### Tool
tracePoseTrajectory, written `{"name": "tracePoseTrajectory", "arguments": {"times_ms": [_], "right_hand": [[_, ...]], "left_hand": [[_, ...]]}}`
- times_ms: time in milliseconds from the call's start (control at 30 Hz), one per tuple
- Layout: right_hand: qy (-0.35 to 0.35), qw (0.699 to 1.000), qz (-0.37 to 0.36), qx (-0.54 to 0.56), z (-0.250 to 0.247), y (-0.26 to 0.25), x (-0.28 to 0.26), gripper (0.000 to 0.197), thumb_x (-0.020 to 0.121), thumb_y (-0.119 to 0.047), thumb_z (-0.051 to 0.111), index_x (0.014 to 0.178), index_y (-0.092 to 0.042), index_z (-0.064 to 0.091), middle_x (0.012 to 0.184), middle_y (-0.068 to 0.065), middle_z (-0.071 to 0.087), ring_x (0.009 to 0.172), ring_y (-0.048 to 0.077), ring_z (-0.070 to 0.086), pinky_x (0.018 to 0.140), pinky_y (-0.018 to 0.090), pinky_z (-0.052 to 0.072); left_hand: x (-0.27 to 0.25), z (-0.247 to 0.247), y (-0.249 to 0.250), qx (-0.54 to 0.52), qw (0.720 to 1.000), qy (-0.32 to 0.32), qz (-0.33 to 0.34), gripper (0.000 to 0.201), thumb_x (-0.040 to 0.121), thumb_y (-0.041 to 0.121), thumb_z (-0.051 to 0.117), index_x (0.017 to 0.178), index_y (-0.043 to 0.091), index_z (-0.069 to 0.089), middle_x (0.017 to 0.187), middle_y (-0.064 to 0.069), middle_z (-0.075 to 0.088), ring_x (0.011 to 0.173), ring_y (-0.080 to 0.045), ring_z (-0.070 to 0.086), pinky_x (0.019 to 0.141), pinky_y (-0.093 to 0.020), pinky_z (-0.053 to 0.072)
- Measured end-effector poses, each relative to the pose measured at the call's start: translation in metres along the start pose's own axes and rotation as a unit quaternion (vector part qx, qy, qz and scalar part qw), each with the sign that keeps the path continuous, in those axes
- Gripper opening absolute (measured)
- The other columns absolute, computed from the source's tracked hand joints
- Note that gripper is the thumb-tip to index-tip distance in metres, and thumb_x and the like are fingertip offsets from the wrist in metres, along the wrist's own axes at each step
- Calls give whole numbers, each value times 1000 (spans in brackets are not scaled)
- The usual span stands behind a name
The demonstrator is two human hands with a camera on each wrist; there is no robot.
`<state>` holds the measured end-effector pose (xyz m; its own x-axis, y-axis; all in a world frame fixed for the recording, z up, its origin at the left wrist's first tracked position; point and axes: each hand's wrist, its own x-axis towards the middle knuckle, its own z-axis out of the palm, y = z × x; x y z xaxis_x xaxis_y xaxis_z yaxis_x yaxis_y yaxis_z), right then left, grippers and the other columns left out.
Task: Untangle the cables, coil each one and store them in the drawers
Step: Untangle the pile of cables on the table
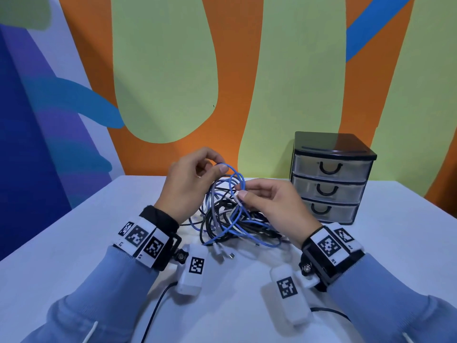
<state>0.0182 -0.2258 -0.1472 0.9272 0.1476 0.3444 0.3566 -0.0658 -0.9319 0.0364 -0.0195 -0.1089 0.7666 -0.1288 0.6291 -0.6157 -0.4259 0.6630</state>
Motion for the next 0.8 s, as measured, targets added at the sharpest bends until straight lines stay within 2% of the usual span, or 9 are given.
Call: {"name": "tracePoseTrajectory", "arguments": {"times_ms": [100,167,300,433,500,567,633,700,800], "right_hand": [[24,999,21,6,-1,1,2,12,98,-5,70,104,-9,79,93,15,81,83,26,75,92,44,62],[45,998,39,21,0,0,4,9,100,-4,67,100,-7,76,93,18,79,80,27,74,91,46,63],[88,990,81,81,1,-5,5,7,105,-11,61,99,-8,64,92,19,77,80,33,78,81,38,64],[94,987,81,101,3,-8,5,7,107,-16,57,103,-12,59,96,23,76,78,35,76,75,39,63],[96,987,76,105,3,-8,4,7,107,-16,58,103,-11,61,89,18,75,74,32,72,69,36,62],[97,988,66,96,3,-6,4,7,106,-15,60,102,-10,64,89,12,73,73,28,69,66,35,62],[99,991,51,73,2,-4,2,8,104,-13,63,100,-11,70,93,13,68,76,23,67,66,35,62],[100,993,39,51,3,-4,2,9,102,-13,66,99,-12,74,91,17,63,81,17,64,68,37,64],[107,994,3,11,4,-4,3,8,99,-20,72,97,-18,79,97,18,71,86,18,65,79,42,65]], "left_hand": [[0,0,-1,4,1000,15,-2,7,100,29,73,96,27,69,76,-16,63,72,-37,59,69,-50,52],[0,0,-2,6,999,32,-9,6,103,30,69,97,29,66,76,-17,63,71,-39,62,70,-56,56],[2,-3,-5,-31,995,77,-52,6,107,27,61,104,22,61,72,-5,59,63,-27,69,74,-58,62],[3,-4,-5,-69,987,111,-96,11,109,28,57,109,17,59,77,-12,56,64,-24,67,71,-49,63],[3,-5,-6,-62,986,113,-104,12,108,28,60,107,16,61,70,-4,58,63,-20,65,71,-51,63],[3,-6,-7,-20,991,87,-99,10,104,30,66,99,22,66,68,9,60,66,-14,62,80,-53,60],[4,-6,-4,18,994,55,-88,4,99,31,71,95,33,70,94,9,67,89,-13,65,93,-49,56],[2,-5,4,18,998,15,-55,18,92,27,74,106,38,72,119,10,64,114,-9,62,99,-38,52],[-3,-1,15,-5,997,-72,11,37,86,31,75,123,36,71,124,18,70,121,-3,63,99,-29,52]]}}
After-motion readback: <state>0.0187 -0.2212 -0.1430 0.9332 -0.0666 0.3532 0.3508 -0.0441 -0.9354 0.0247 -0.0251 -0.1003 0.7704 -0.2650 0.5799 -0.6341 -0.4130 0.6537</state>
